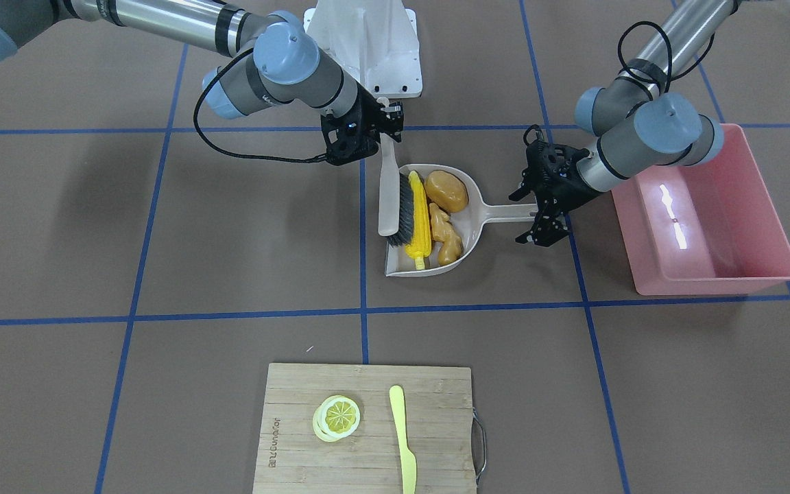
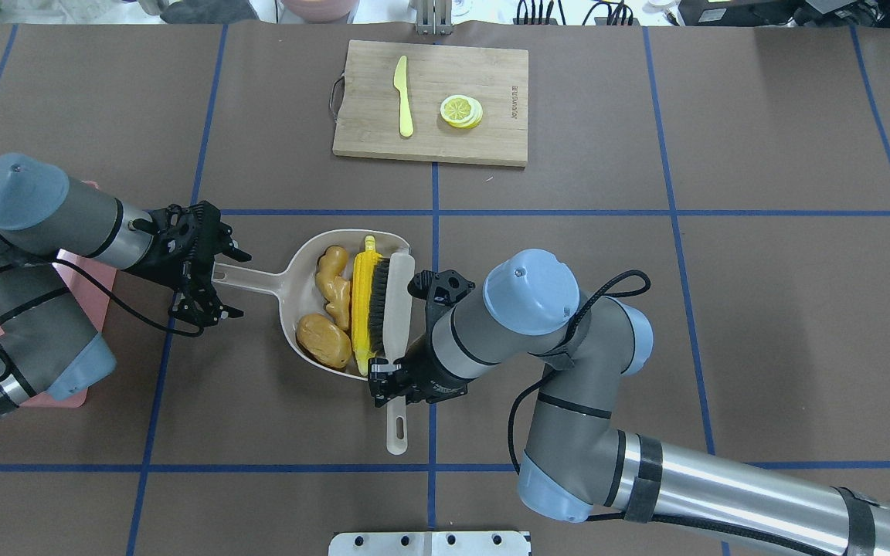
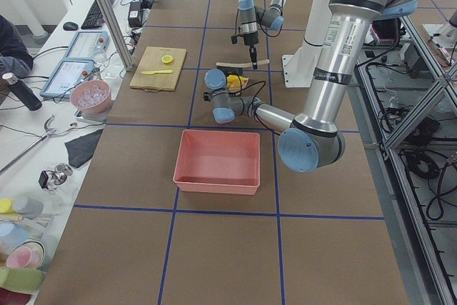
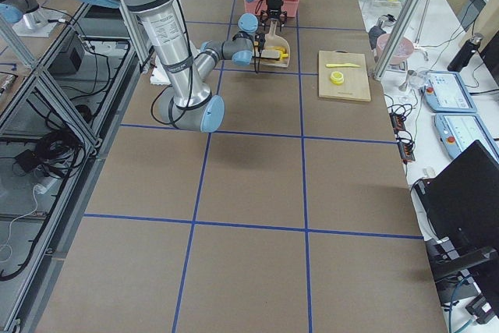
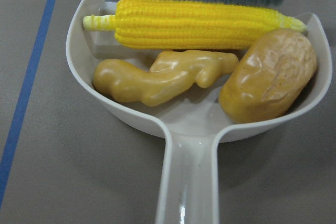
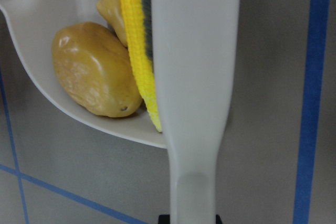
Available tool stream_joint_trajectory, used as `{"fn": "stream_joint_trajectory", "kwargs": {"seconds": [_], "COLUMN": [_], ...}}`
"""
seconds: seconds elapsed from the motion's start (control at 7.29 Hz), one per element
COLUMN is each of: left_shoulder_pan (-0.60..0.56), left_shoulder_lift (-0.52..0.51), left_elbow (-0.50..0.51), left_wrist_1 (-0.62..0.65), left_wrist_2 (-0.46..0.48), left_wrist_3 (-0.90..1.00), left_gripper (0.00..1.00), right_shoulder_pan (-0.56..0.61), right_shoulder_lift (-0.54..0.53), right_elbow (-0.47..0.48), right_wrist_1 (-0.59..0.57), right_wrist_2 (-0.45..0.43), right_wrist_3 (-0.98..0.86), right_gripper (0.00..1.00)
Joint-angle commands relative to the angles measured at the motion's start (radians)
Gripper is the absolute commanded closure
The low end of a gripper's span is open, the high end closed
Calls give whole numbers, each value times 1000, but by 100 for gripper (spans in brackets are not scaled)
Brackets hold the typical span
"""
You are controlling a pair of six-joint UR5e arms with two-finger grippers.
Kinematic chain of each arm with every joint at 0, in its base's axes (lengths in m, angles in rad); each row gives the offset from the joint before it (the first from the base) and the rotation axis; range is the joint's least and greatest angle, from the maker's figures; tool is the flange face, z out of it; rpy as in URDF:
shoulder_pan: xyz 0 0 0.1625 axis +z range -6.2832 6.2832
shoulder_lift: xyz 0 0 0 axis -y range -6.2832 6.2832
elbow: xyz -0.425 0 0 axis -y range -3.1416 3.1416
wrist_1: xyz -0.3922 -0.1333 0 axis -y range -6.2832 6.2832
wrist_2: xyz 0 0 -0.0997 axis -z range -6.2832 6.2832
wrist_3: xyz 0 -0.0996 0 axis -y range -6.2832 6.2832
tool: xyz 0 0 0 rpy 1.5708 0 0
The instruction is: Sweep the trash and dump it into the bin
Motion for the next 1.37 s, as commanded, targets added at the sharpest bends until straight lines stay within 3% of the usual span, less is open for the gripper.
{"fn": "stream_joint_trajectory", "kwargs": {"seconds": [0.0,0.55,0.96,1.1,1.23], "left_shoulder_pan": [0,0,0,0,0], "left_shoulder_lift": [0,0,0,0,0], "left_elbow": [-3,-6,-8,-8,-9], "left_wrist_1": [0,-3,-3,-3,-3], "left_wrist_2": [0,-2,-5,-5,-8], "left_wrist_3": [0,-2,-3,-2,0], "left_gripper": [25,26,28,42,73], "right_shoulder_pan": [-11,-41,28,50,62], "right_shoulder_lift": [6,9,-13,-47,-73], "right_elbow": [-4,-4,90,126,176], "right_wrist_1": [56,160,154,115,-15], "right_wrist_2": [-44,-104,-85,-31,3], "right_wrist_3": [23,103,167,168,108], "right_gripper": [100,100,100,100,100]}}
